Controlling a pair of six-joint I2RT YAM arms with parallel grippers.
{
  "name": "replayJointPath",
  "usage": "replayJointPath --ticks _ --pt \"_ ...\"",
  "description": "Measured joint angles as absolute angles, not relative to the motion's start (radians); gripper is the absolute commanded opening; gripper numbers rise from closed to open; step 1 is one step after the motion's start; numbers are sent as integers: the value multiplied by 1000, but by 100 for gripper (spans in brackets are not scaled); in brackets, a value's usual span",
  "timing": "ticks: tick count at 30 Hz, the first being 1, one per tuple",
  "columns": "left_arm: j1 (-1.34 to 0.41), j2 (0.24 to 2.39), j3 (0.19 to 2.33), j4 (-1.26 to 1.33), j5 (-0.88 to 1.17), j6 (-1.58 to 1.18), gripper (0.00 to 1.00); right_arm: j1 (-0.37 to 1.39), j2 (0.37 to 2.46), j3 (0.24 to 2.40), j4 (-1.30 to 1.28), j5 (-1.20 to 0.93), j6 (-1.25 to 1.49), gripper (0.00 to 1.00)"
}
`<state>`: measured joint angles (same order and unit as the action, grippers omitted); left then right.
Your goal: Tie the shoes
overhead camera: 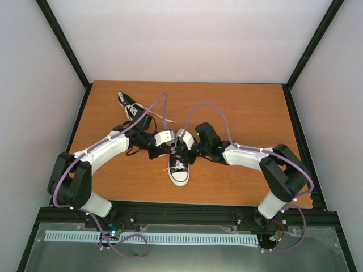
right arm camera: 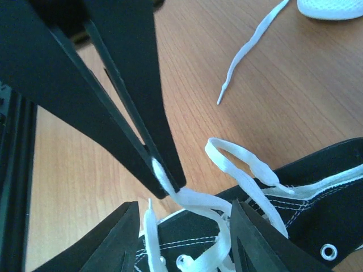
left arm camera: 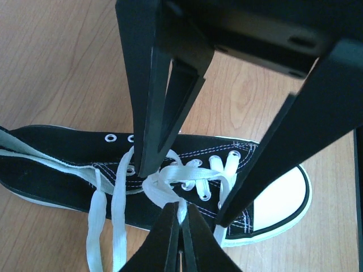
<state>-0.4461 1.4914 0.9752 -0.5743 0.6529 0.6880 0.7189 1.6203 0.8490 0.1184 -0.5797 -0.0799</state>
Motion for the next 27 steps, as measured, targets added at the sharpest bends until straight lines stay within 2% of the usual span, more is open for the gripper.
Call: replayJointPath --ticks 5,8,11,17,23,25,27 --pt "-446 1491 975 -574 649 684 1 723 1670 850 129 -558 -98 46" --pt "-446 1493 975 -574 650 684 1 723 1673 850 134 -552 -104 40" --pt "-446 1496 975 -574 650 684 1 723 1673 850 153 -550 -107 39" --pt "-446 1504 985 -575 654 683 1 723 1673 850 183 -551 -102 23" --pt "-446 1504 992 -575 657 679 1 723 1677 850 192 -556 -104 25" --pt "-446 1504 992 -575 659 677 1 723 1677 850 192 -557 -105 20" --pt "-446 1505 993 -575 659 676 1 723 1677 850 192 -558 -108 10"
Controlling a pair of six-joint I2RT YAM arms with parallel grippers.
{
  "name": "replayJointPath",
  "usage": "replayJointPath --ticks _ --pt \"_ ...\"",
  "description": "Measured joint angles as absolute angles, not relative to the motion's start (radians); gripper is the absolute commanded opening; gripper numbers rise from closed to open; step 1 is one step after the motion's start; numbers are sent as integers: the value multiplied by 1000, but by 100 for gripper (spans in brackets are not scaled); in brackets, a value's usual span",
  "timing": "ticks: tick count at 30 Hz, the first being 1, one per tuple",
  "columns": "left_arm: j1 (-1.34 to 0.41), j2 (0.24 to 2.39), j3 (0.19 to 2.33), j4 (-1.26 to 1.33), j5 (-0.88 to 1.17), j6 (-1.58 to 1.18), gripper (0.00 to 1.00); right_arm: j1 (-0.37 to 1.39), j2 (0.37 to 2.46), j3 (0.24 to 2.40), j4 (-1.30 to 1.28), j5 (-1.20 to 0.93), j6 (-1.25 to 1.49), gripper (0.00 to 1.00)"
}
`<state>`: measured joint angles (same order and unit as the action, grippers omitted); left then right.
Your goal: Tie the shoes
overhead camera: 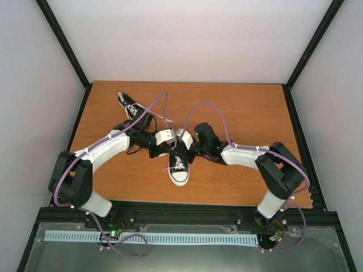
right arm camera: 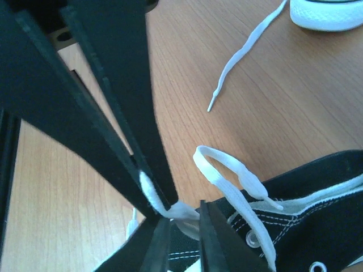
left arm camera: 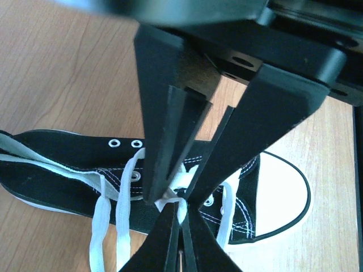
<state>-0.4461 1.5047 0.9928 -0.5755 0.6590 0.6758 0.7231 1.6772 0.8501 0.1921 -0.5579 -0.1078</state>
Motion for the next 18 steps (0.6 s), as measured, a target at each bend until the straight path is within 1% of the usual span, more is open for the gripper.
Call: replayJointPath --ticks 1,2,3,4,5,6,7,9,11,18 --pt "-446 1507 994 -575 659 675 1 723 1677 850 192 -559 -109 6" --pt "-446 1509 996 -575 659 673 1 723 1678 850 193 -561 -108 3" --pt "-446 1512 999 -575 659 672 8 724 1678 850 195 -561 -102 3" --pt "-446 1514 1001 -575 658 671 27 724 1678 850 197 -561 -105 3" --pt "-446 1516 1003 -576 658 668 39 724 1678 849 200 -560 -104 3" --pt "-446 1516 1006 -576 658 667 45 724 1678 849 202 -557 -103 3" --pt "-446 1516 1008 -580 658 667 48 724 1678 848 205 -554 -103 3" --pt "-439 1516 1019 -603 660 674 53 724 1678 847 209 -548 -101 3" --pt "-423 1517 1041 -639 665 690 53 725 1678 844 215 -540 -97 3" --pt "-287 1574 1211 -781 700 764 48 725 1678 837 221 -534 -92 3"
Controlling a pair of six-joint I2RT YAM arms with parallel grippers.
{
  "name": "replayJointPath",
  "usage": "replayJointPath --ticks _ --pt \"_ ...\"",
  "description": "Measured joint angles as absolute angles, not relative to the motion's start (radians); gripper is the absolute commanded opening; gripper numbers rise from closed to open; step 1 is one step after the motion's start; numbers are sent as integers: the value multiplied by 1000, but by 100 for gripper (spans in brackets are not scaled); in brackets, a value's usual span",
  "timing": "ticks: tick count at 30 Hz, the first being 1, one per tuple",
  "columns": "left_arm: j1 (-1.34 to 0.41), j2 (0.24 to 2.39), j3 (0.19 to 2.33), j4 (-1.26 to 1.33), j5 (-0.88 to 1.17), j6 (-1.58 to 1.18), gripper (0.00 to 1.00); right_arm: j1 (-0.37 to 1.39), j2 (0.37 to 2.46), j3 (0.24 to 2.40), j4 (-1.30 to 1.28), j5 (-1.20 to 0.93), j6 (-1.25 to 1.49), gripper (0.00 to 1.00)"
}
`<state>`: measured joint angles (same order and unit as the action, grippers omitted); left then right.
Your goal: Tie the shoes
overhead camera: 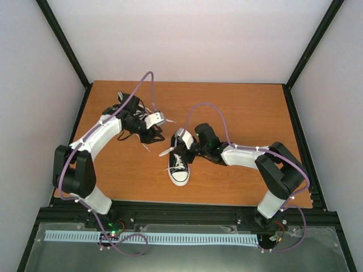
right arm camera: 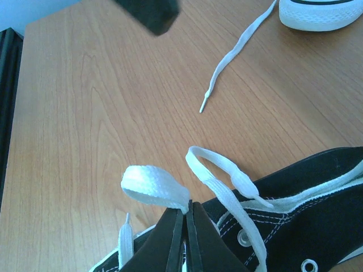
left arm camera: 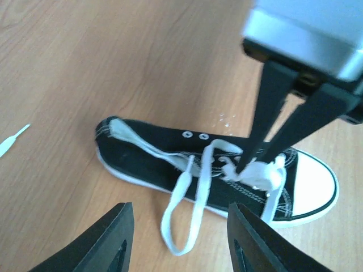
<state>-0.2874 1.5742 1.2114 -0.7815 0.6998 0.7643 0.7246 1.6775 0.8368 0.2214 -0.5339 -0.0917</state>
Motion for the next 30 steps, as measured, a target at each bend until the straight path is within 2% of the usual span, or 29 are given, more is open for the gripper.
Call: replayJointPath --ticks 4,6,9,14,20,30 --pt "-241 1649 1248 -782 701 768 42 725 1678 836 221 -534 -90 3" --pt "-239 1713 1249 -749 669 752 44 725 1678 836 221 -534 -90 3" --pt "-262 1795 1231 -691 606 761 45 725 1678 836 221 -534 -90 3" --pt "-346 1804 1128 -588 488 789 41 725 1678 836 220 -534 -89 3" --pt "-399 1810 1125 -515 423 827 45 725 1678 836 220 -534 -89 3" --pt "-422 1850 1156 -656 450 942 49 725 1678 836 219 -534 -89 3"
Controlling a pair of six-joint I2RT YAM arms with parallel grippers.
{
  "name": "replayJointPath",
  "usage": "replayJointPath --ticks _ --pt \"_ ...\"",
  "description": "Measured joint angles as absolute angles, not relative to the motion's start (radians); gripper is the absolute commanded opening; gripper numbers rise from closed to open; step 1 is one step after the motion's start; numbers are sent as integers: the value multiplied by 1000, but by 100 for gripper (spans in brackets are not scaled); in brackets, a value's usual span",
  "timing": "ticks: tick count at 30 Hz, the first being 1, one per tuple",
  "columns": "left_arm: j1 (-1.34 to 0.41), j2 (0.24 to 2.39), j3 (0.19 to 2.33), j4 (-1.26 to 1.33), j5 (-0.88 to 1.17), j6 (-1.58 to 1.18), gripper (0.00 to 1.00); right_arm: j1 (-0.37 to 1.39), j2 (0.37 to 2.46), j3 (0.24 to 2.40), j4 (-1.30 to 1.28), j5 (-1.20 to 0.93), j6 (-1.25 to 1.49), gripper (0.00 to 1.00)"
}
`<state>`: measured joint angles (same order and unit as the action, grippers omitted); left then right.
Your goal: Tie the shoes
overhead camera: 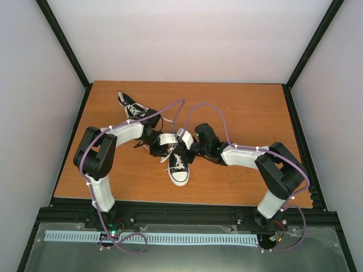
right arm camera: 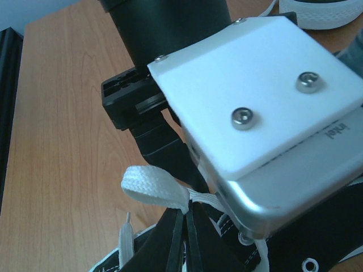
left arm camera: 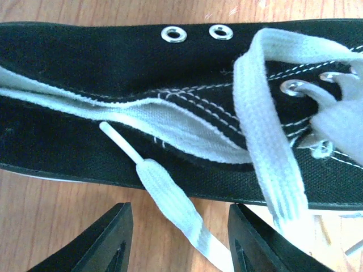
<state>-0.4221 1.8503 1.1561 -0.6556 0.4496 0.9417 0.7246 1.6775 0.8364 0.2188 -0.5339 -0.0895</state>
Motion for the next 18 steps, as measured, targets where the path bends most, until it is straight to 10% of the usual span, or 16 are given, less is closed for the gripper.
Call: replayJointPath --ticks 6,18 --pt "-425 1876 1184 -673 452 943 3 725 1678 836 214 -533 -89 3" --pt "-345 1802 1187 -640 406 778 1 725 1678 836 216 -530 -51 3"
